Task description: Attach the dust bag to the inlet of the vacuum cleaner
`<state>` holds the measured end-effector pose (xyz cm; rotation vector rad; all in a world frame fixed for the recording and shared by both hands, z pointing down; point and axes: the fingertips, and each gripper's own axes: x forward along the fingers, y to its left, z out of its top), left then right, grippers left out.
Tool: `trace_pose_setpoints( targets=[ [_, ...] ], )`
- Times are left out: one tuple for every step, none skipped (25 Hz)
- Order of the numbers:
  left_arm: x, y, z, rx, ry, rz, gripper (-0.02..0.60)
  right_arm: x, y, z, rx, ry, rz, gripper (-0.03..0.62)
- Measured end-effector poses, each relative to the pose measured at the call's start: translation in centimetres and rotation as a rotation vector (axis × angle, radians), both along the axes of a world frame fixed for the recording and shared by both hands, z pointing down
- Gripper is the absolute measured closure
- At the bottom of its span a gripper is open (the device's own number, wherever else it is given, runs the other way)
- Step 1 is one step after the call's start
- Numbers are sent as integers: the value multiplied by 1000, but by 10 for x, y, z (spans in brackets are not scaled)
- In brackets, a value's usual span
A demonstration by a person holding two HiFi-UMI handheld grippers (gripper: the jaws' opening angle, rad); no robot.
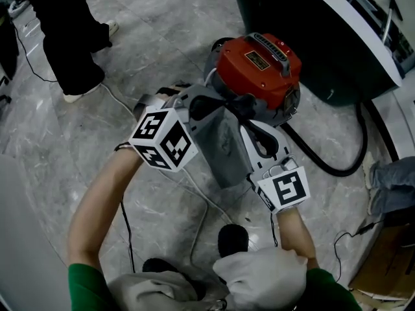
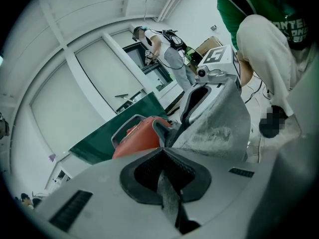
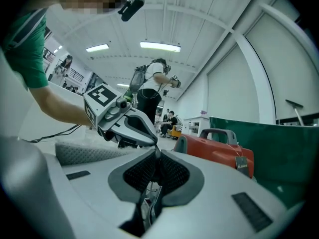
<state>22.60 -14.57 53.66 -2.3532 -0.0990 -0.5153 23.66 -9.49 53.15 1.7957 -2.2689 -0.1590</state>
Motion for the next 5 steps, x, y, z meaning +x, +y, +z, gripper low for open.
trace_pose_setpoints(
  targets=[
    [1,0,0,-1,2,-1,580,1,0,0,3,5,2,562],
    [2,0,1,-2,2,-1,580,1,0,0,6,12,4,562],
    [2,-1,1,-2,3,-1,580,1,-1,0,9,20,7,560],
    [3,-1,1,-2,4,-2,580,2,-1,0,12,27,8,559],
    [4,-2,1,-1,5,-3,580,2,-2,0,16,35,10,559]
  ],
)
